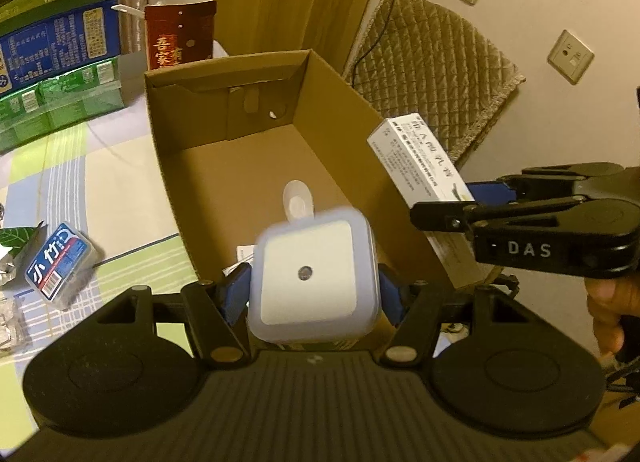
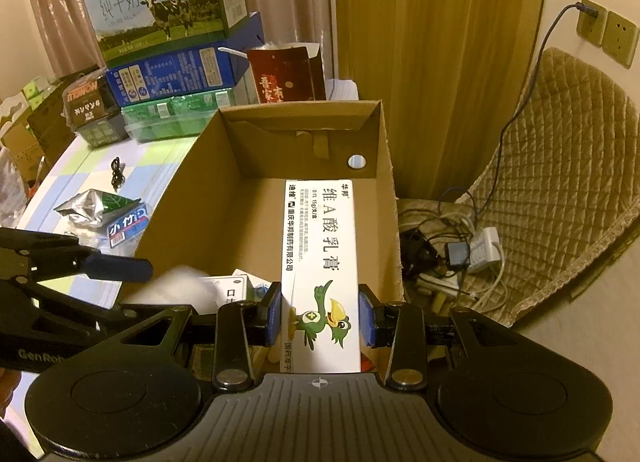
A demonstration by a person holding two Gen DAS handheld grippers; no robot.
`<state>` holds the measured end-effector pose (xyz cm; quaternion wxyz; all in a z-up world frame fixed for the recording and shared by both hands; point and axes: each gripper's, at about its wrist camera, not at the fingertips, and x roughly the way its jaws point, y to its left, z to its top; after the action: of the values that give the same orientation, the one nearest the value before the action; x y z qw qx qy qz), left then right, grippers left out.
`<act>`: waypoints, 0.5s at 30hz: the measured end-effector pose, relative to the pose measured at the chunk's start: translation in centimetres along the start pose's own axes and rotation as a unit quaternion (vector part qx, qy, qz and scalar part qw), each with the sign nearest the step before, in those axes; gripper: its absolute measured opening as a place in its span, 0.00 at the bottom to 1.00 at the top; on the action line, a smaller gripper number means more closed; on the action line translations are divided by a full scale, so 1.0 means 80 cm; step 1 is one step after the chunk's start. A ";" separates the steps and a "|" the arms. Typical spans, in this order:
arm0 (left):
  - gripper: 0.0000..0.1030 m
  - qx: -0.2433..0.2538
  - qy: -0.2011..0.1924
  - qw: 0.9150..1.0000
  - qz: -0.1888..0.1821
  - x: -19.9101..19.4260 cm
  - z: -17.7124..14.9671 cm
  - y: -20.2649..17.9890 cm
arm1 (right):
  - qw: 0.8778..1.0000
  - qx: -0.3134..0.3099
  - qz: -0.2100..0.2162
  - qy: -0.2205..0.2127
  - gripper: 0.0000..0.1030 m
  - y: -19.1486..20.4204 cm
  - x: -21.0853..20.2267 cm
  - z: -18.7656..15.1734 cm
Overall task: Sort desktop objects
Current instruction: 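Lower the night-light into the box and open the left tool while the right tool releases the ointment box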
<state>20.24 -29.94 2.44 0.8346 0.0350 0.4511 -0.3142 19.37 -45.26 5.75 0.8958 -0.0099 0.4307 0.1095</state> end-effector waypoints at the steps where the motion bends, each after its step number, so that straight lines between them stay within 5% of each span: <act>1: 0.59 -0.002 -0.002 1.000 0.000 -0.001 0.000 0.002 | 1.000 0.000 0.000 0.000 0.34 0.000 0.000 0.000; 15: 0.59 -0.013 -0.015 1.000 0.010 -0.023 -0.011 0.018 | 1.000 0.002 0.003 0.001 0.34 0.007 0.003 0.001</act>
<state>19.72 -27.58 3.02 0.8448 0.0233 0.4422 -0.3005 19.41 -44.66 5.67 0.8952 -0.0067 0.4314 0.1115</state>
